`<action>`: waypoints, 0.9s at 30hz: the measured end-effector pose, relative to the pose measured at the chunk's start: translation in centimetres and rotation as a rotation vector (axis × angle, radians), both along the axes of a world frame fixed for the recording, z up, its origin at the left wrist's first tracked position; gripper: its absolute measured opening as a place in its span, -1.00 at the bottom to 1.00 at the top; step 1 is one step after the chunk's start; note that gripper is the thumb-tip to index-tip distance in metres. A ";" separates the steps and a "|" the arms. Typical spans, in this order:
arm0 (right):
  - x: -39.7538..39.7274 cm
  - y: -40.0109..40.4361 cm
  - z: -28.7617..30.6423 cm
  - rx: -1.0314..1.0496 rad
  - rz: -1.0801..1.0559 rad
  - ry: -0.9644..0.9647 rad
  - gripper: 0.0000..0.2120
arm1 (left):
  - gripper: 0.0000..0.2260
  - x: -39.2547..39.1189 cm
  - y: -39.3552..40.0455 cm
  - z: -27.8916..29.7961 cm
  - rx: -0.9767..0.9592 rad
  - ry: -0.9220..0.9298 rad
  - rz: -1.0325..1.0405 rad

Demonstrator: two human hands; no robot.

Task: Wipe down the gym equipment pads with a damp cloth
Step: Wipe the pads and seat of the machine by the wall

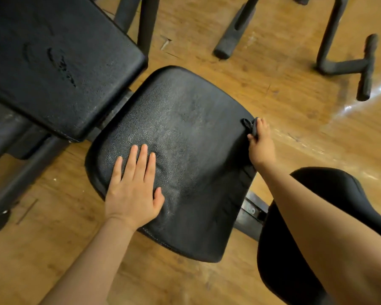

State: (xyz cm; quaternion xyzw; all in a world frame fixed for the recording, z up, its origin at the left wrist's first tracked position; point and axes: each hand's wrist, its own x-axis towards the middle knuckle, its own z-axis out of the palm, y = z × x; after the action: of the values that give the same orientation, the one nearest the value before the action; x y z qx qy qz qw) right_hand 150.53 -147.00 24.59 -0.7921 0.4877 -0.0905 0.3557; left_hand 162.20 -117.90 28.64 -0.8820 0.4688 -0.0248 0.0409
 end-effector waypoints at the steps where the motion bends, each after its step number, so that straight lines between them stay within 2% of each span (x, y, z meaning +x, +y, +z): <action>1: 0.3 0.4 -0.1 0.005 -0.045 -0.020 -0.48 | -0.34 0.0 0.0 0.0 0.004 0.000 -0.003; 5: 0.5 4.8 -0.9 0.034 -0.164 -0.097 -0.48 | -0.34 0.0 0.0 0.1 0.002 0.008 -0.015; 11: -1.2 15.7 -1.5 -0.066 -0.060 -0.175 -0.50 | -0.36 0.0 0.1 0.0 -0.048 0.010 -0.025; 18: -4.4 23.3 -0.7 -0.155 0.276 -0.189 -0.50 | -0.36 0.0 0.6 0.2 -0.048 -0.038 -0.026; 23: -6.9 24.0 -1.9 -0.214 0.431 -0.265 -0.49 | -0.42 -0.5 0.8 0.0 -0.001 -0.180 -0.026; 27: -7.1 23.4 -2.3 -0.268 0.518 -0.338 -0.51 | -0.44 -1.4 1.2 0.0 -0.019 -0.180 0.027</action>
State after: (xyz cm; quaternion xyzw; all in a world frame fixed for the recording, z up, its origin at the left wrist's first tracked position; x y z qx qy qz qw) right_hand 143.42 -123.60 22.25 -0.9032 0.1882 -0.1905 0.3354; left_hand 160.77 -116.74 28.62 -0.8828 0.4512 -0.1076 0.0750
